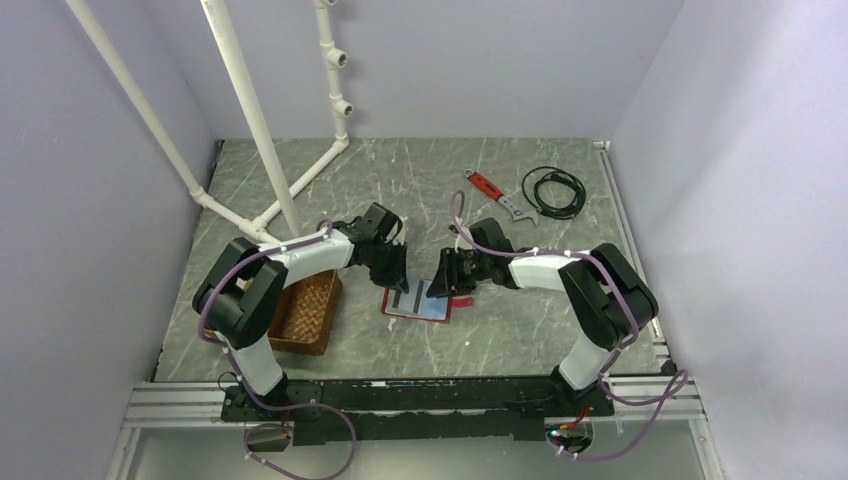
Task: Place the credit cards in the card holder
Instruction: Turn over the card slot in the card holder.
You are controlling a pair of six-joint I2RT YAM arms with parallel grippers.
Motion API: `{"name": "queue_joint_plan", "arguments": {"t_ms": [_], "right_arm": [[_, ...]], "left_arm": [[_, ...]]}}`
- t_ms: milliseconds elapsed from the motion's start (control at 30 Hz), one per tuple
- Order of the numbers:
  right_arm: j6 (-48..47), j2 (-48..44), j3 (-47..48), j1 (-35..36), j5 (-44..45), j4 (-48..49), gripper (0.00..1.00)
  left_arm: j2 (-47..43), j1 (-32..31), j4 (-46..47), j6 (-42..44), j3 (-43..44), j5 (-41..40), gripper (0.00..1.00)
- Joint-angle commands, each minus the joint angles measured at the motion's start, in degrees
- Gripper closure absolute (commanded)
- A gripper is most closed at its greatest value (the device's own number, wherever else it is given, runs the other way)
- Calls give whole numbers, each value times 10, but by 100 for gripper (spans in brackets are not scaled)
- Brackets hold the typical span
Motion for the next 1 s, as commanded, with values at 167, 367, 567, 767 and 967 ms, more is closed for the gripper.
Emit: {"name": "queue_joint_plan", "arguments": {"t_ms": [167, 367, 567, 767, 967], "right_arm": [[-16, -22, -6, 2, 15, 10, 60], [11, -18, -6, 2, -33, 47, 60], [43, -1, -4, 4, -81, 88, 60], [50, 30, 9, 4, -86, 99, 69], [64, 63, 17, 4, -101, 121, 82]], "left_arm": [[-47, 2, -93, 23, 10, -105, 66], [-30, 2, -120, 21, 29, -117, 58], [-19, 5, -100, 4, 16, -114, 47], [7, 10, -86, 0, 10, -113, 48], [13, 21, -90, 3, 0, -120, 62]]}}
